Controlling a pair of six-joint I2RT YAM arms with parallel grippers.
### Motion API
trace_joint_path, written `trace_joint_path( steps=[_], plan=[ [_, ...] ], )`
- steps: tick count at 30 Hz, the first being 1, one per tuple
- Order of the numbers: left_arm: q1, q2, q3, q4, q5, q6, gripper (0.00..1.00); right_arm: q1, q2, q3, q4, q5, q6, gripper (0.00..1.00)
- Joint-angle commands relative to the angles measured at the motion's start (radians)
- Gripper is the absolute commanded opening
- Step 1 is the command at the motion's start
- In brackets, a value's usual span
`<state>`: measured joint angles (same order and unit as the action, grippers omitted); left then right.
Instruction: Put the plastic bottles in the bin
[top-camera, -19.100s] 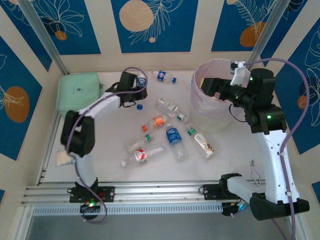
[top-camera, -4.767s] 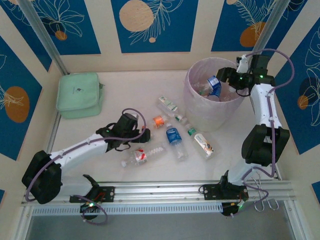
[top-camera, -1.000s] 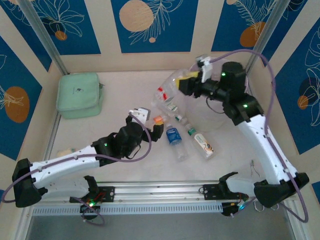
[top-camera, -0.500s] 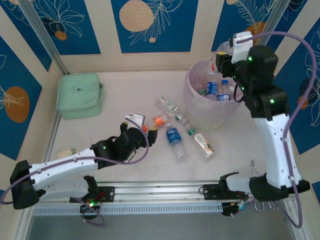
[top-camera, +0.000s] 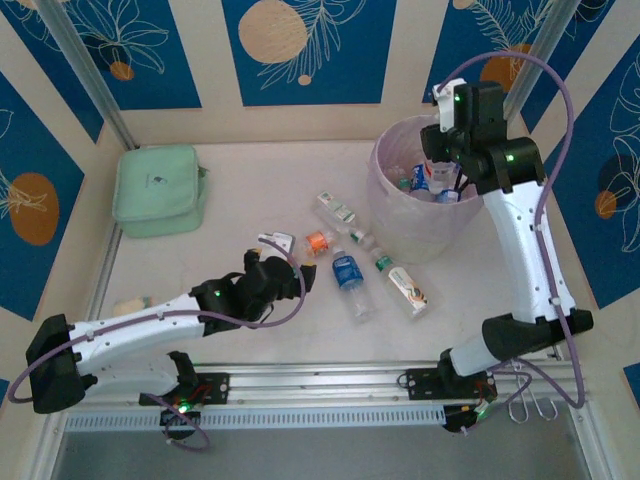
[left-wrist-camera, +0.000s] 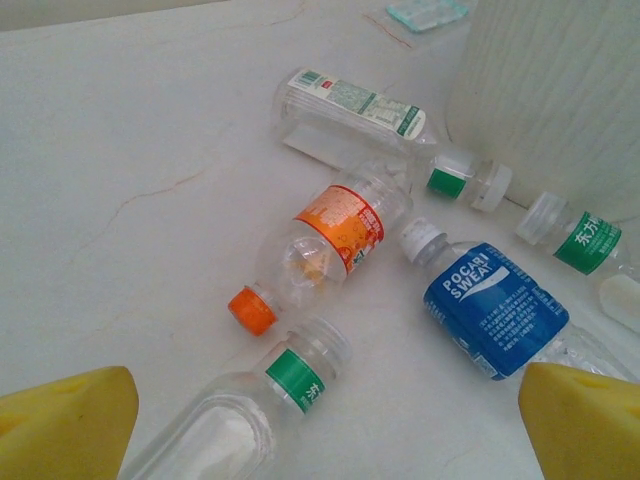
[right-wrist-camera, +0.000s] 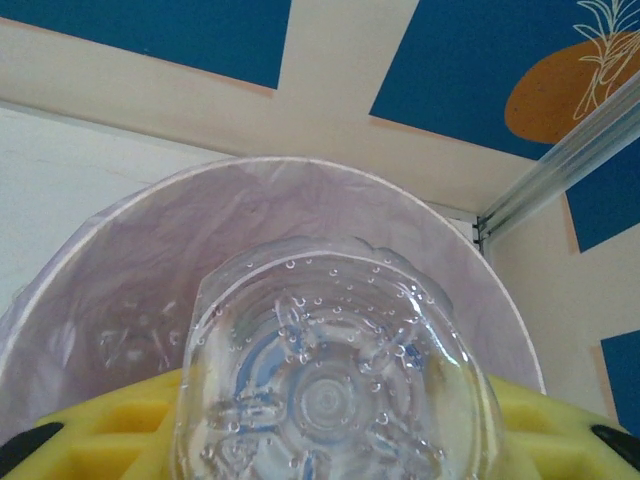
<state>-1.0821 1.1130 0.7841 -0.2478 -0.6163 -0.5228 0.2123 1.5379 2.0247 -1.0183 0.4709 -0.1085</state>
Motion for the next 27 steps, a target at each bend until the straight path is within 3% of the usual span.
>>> trace_joint_path(
  steps=[1,18,27],
  plan=[
    [0.010,-0.026,-0.012,-0.007,0.016,-0.019,0.97,-0.037,0.109,-0.009,-0.118,-0.076,0.004,0.25],
    [0.028,-0.018,-0.026,-0.004,0.023,-0.028,0.97,-0.109,0.365,-0.116,-0.038,-0.220,0.084,0.52],
    [0.044,-0.004,-0.018,-0.008,0.040,-0.022,0.97,-0.113,0.332,-0.139,0.008,-0.251,0.133,0.67]
  ],
)
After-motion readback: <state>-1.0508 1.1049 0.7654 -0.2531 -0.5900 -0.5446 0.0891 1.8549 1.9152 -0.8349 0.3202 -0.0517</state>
